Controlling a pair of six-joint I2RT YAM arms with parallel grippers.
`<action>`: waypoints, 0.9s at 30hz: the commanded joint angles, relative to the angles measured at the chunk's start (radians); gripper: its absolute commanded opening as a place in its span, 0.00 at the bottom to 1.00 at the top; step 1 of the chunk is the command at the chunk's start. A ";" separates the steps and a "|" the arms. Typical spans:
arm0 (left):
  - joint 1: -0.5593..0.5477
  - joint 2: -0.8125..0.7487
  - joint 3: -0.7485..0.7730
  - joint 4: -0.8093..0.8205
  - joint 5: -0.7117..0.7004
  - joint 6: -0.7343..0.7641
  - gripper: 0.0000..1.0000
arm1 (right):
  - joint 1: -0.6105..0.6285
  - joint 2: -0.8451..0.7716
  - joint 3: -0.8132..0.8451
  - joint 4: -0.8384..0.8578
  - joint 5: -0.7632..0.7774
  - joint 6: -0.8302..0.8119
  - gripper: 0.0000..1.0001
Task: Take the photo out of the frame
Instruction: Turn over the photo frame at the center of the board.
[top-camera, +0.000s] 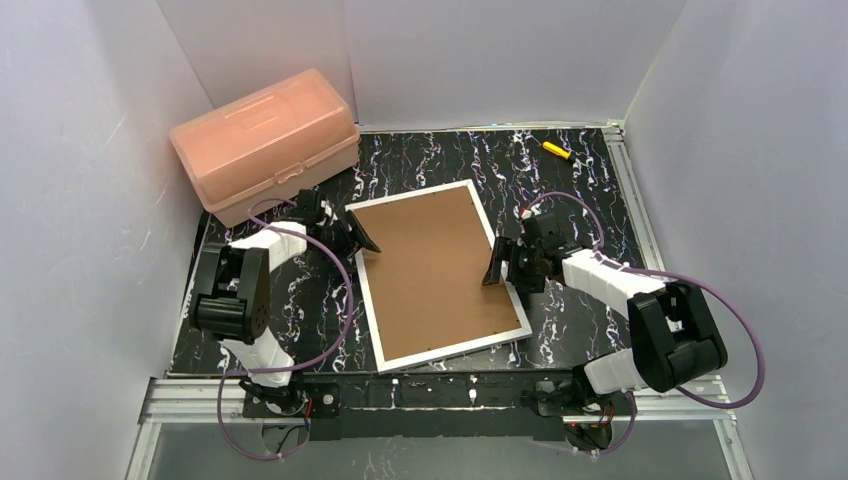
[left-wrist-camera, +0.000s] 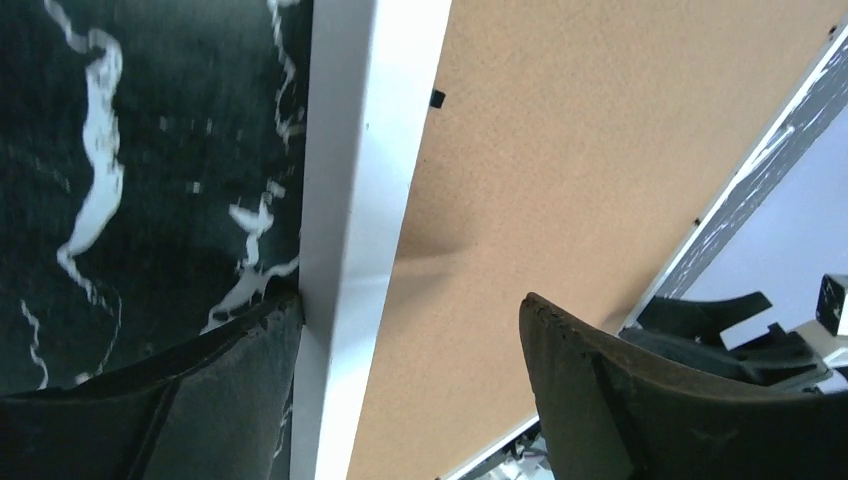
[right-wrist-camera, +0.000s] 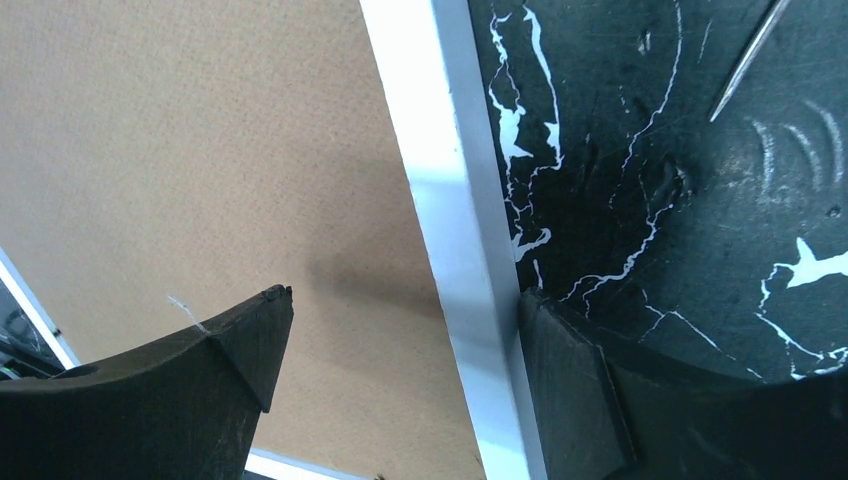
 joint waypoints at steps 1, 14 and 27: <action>-0.007 0.058 0.133 -0.010 0.029 0.013 0.76 | 0.034 -0.027 -0.027 0.007 -0.048 0.058 0.89; -0.012 0.206 0.296 -0.003 0.068 0.048 0.79 | 0.038 -0.040 -0.077 0.039 -0.027 0.074 0.89; -0.012 -0.178 0.150 -0.224 -0.135 0.168 0.92 | 0.029 -0.088 0.197 -0.166 0.421 -0.050 0.87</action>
